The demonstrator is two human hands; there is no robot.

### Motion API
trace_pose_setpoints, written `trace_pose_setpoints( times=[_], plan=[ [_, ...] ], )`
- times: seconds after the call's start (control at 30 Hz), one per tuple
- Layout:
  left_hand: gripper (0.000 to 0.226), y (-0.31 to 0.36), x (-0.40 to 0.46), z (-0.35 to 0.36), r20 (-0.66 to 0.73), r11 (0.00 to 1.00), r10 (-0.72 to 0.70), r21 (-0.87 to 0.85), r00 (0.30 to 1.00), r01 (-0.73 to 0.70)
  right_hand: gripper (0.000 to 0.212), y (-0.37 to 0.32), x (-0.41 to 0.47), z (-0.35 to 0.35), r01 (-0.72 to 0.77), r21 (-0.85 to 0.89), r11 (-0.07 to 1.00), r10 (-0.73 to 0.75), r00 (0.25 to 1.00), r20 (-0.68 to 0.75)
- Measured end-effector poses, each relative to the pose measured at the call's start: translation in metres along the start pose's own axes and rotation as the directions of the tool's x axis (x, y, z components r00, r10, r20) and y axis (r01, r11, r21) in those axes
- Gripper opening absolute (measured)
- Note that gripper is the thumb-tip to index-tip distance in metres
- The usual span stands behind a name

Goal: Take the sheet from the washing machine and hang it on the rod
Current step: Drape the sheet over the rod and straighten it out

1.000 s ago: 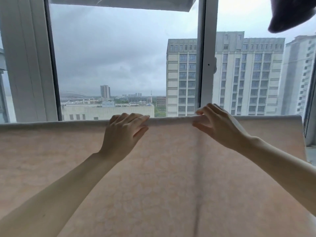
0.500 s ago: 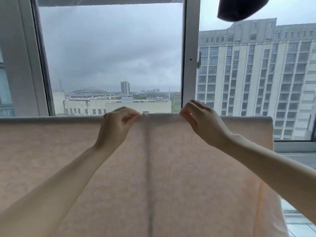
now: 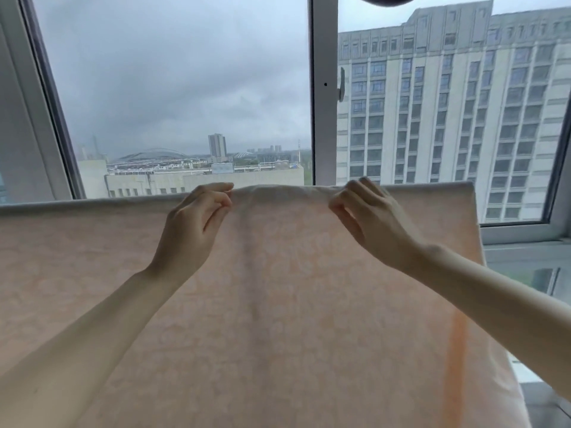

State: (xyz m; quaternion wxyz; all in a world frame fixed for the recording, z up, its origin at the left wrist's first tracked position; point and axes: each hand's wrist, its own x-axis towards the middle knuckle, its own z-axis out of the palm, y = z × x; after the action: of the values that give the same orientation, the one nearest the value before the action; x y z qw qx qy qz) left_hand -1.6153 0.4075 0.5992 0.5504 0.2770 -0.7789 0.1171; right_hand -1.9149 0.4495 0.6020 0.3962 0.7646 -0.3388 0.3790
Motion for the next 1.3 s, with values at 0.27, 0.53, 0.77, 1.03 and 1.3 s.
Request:
trace_pose_setpoints(
  times=[0.27, 0.53, 0.77, 1.03, 1.3],
  plan=[
    [0.006, 0.002, 0.005, 0.001, 0.014, 1.000, -0.026, 0.012, 1.000, 0.026, 0.012, 0.026, 0.000, -0.022, -0.085, -0.120, 0.989, 0.090, 0.996, 0.029],
    [0.016, 0.022, 0.022, 0.025, -0.012, 0.984, -0.018, 0.179, 1.000, 0.020, 0.040, 0.047, -0.012, -0.033, -0.190, -0.186, 0.964, 0.207, 0.975, 0.080],
    [0.022, 0.048, 0.028, 0.053, -0.050, 0.973, -0.042, 0.225, 0.998, 0.053, 0.042, 0.085, -0.050, -0.056, -0.297, -0.117, 0.948, 0.301, 0.953, 0.020],
    [0.025, 0.073, 0.046, 0.106, 0.028, 0.939, -0.146, 0.320, 0.989, 0.129, 0.030, 0.135, -0.087, -0.066, -0.477, 0.193, 0.858, 0.478, 0.877, 0.043],
    [0.007, 0.096, 0.055, 0.118, -0.142, 0.948, -0.179, 0.239, 0.974, 0.209, 0.005, 0.164, -0.082, -0.076, -0.664, 0.488, 0.566, 0.649, 0.724, 0.233]
  ],
)
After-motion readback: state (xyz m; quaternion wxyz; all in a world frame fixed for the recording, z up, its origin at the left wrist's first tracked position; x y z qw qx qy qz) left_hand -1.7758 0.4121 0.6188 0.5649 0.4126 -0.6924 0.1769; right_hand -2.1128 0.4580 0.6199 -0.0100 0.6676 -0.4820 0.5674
